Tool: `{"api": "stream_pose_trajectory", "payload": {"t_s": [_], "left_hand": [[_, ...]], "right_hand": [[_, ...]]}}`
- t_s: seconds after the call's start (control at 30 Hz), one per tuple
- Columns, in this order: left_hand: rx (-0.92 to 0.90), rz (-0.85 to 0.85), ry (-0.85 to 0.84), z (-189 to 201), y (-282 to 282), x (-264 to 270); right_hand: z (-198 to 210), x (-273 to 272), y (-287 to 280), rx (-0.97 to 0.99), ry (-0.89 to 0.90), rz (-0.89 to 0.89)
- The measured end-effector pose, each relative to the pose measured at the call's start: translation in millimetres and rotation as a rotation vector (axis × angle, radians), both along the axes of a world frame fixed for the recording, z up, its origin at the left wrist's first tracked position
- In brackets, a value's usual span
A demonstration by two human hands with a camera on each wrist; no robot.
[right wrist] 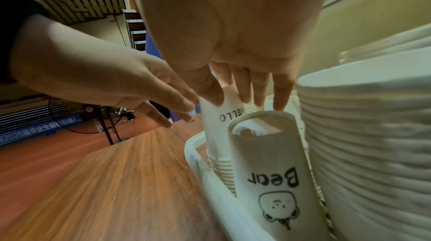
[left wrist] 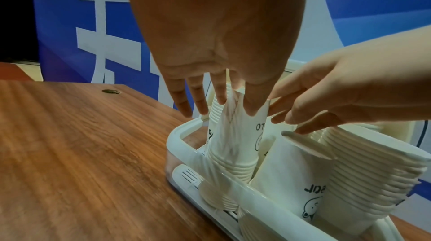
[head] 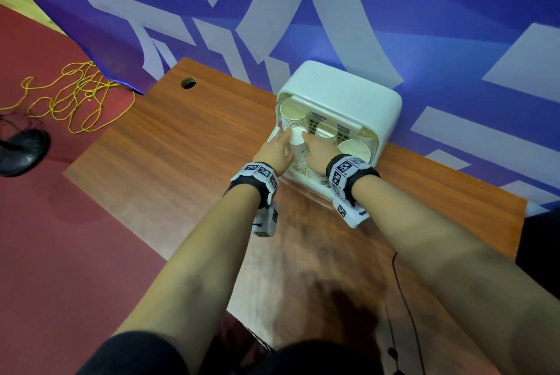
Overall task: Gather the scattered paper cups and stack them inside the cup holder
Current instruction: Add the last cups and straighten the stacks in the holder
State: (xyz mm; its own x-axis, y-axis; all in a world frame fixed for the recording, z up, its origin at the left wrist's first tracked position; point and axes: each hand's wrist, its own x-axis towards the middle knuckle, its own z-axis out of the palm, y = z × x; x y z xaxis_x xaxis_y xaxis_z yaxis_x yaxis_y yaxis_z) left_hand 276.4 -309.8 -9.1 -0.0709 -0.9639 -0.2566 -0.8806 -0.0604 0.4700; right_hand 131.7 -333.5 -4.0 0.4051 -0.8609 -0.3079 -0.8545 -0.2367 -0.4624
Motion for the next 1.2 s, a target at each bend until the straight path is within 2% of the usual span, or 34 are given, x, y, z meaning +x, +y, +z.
{"api": "stream_pose_trajectory", "payload": {"t_s": [0.13,0.3,0.43,0.57,0.7,0.83,1.03,1.2], "left_hand": [[-0.001,0.049,-0.042,9.6,13.2,-0.6],[-0.034,-0.023,-0.072,38.0,36.6,-2.3],[-0.102,-0.084,-0.082,67.1,52.4,-15.4],[-0.114,-0.187,-0.067,82.3,80.4,-52.9],[-0.097,-0.335,0.008,75.2,128.6,-107.5],[-0.05,-0.513,0.012,55.3,199.3,-167.4],[0.082,-0.866,-0.066,27.5,338.1,-276.4],[0.113,-1.149,-0.094,14.0,464.9,-367.8]], "right_hand": [[5.4,-1.0,3.3,-0.012,0.028,-0.015],[22.2,-15.0,28.9,-0.077,-0.082,-0.15],[39.8,-36.9,64.6,-0.07,-0.118,-0.272],[50.2,-71.8,120.5,-0.083,-0.112,-0.41],[45.0,-120.8,199.3,-0.063,-0.067,-0.59],[32.8,-169.7,302.9,-0.007,-0.051,-0.762],[3.9,-241.5,492.8,0.118,-0.048,-1.108],[-7.8,-298.9,643.5,0.181,-0.051,-1.428]]}}
